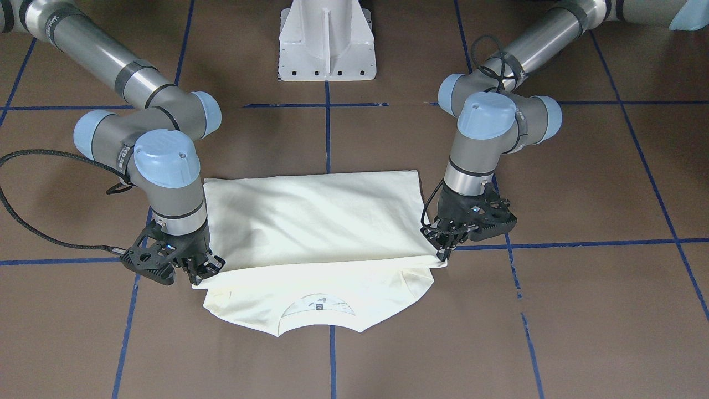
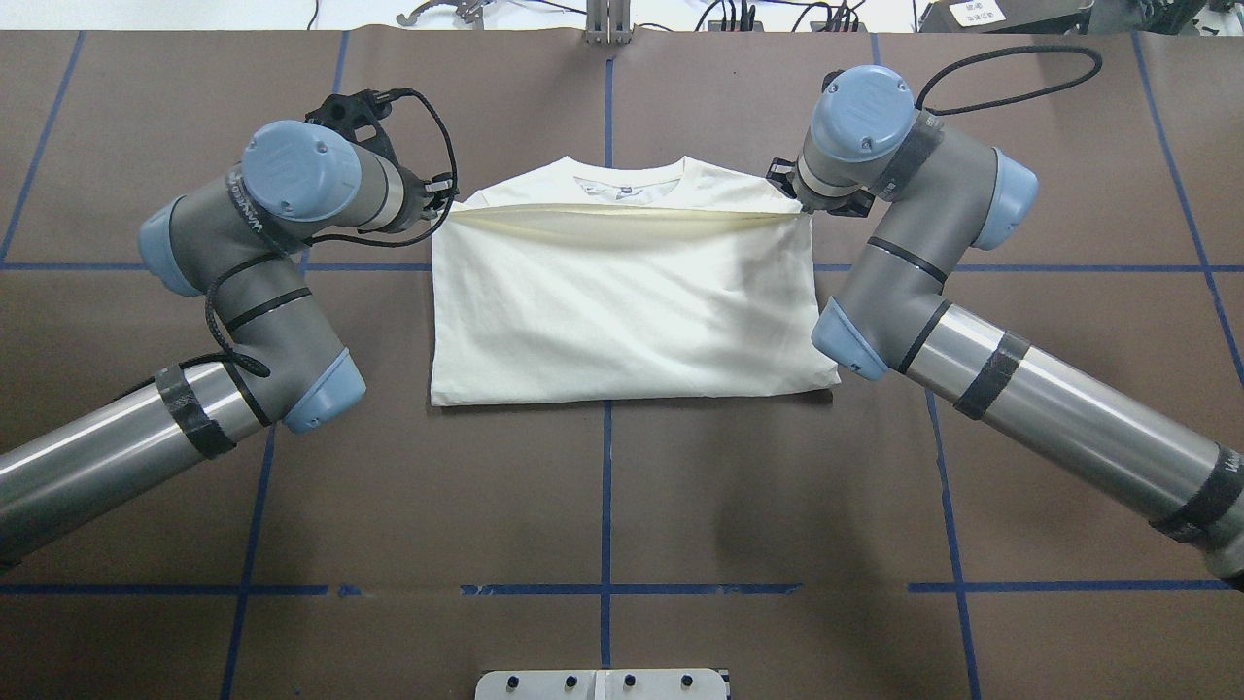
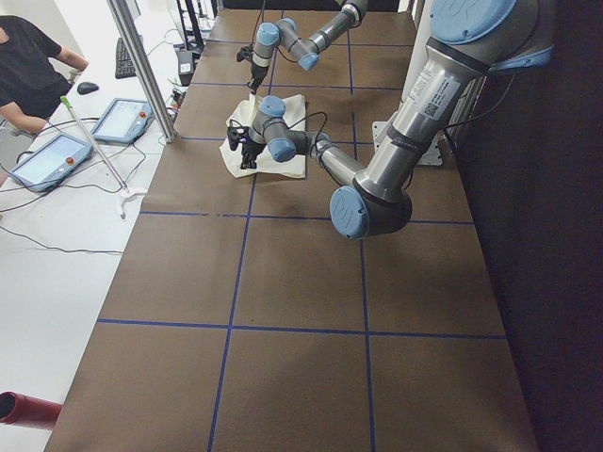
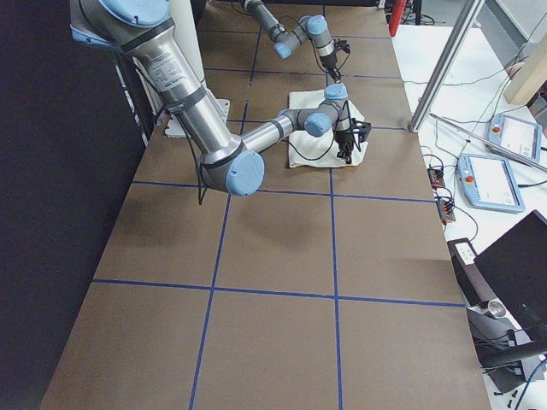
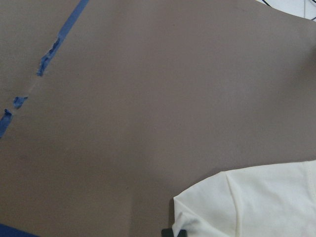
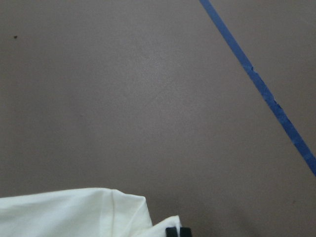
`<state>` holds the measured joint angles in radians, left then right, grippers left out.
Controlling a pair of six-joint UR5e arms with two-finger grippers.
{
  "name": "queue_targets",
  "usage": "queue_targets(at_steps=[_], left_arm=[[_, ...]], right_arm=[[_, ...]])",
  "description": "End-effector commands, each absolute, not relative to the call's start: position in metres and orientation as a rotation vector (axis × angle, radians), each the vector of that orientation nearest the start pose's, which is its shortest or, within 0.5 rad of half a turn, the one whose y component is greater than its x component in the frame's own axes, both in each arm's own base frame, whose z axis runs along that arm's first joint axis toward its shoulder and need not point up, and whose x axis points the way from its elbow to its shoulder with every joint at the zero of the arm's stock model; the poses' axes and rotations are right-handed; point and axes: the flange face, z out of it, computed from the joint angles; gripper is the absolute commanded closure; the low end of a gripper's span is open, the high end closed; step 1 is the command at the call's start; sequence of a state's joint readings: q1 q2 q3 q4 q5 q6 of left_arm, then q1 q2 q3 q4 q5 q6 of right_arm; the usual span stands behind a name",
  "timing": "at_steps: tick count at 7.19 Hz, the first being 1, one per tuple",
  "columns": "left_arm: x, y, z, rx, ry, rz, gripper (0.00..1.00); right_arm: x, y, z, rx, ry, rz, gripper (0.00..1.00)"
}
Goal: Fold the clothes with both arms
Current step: 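Lift the hem with both grippers and fold it up onto the collar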
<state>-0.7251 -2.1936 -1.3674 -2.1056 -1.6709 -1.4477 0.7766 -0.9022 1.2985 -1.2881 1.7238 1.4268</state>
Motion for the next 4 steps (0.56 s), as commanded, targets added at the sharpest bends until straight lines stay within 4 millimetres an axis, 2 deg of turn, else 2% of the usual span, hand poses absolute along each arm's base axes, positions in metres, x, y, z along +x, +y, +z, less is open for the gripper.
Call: queue_targets(at_steps=[1, 3, 4], left_arm=[[0.483, -0.593, 0.329, 0.313, 0.916, -0.509, 0.93], [0.484, -0.595, 0.329, 0.313, 0.914, -0.508, 0.81], [0.485, -0.595, 0.329, 0.322, 0.912, -0.487, 0.7]], right_arm=[[-0.466, -0.623, 0.364, 0.174, -0.684, 0.554, 1.0], [-0.467, -0.624, 0.358, 0.178, -0.692, 0.553, 1.0], [-0.469, -0.626, 0.347, 0.183, -0.705, 0.555, 0.72]])
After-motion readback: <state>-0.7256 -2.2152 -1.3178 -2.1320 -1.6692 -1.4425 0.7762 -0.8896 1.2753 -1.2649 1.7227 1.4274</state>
